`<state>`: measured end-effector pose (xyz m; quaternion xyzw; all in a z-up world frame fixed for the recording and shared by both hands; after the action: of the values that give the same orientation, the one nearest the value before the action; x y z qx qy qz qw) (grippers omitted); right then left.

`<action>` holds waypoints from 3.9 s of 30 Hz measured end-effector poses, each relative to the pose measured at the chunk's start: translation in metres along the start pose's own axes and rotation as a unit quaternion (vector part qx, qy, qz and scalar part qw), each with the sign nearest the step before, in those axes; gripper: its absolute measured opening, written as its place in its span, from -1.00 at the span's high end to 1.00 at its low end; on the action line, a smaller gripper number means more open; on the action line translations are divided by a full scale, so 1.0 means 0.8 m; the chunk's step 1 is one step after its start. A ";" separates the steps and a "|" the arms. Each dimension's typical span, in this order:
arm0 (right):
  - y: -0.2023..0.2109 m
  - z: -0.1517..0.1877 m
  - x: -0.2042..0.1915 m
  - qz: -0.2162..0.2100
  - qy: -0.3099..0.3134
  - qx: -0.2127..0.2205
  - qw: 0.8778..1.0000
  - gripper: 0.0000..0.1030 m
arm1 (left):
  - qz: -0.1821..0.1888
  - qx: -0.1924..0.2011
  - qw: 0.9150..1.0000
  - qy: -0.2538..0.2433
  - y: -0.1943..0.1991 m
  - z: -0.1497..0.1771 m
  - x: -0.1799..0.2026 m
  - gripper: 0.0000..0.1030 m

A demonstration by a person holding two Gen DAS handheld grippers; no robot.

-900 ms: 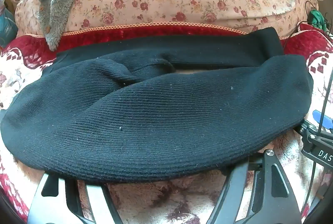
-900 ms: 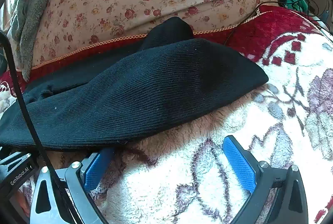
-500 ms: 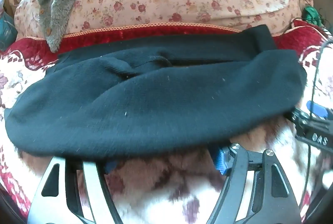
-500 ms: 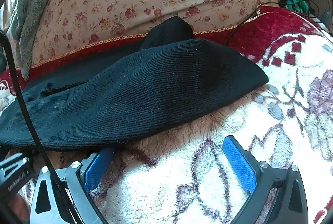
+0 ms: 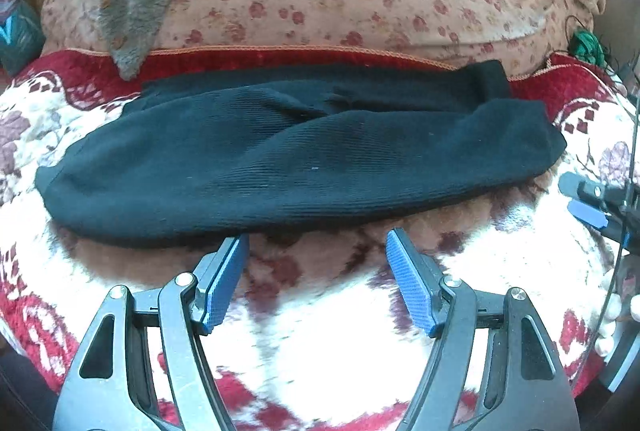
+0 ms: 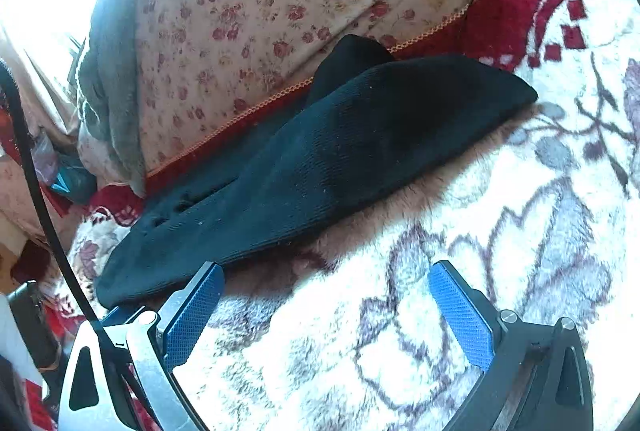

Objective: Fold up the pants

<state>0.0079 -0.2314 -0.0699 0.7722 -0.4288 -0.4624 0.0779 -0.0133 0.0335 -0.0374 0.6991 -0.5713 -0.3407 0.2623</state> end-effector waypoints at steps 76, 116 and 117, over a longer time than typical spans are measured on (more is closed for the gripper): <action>-0.017 -0.095 0.081 -0.015 -0.112 0.061 0.992 -0.12 | -0.043 -0.057 0.985 0.158 -0.074 -0.043 -0.148 -0.39; 0.033 -0.074 0.065 -0.034 -0.077 0.121 0.989 0.73 | 0.070 -0.135 0.973 0.170 -0.041 0.018 -0.179 0.02; 0.032 -0.073 0.065 -0.034 -0.078 0.120 0.989 0.73 | 0.067 -0.133 0.974 0.172 -0.044 0.017 -0.178 0.02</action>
<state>0.0493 -0.3019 -0.0578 0.7518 -0.4591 -0.4688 -0.0651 -0.0189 0.1804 -0.0474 0.6664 -0.5126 -0.2697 0.4694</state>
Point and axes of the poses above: each gripper's, at about its wrist camera, not at the fingertips, and y roughly against the way its jaws point, x to its right, z to its underside, the point moved 8 cm from there along -y, roughly the way its jaws point, and after that the axes turned 15 degrees about -z, right-handed, at the moved point
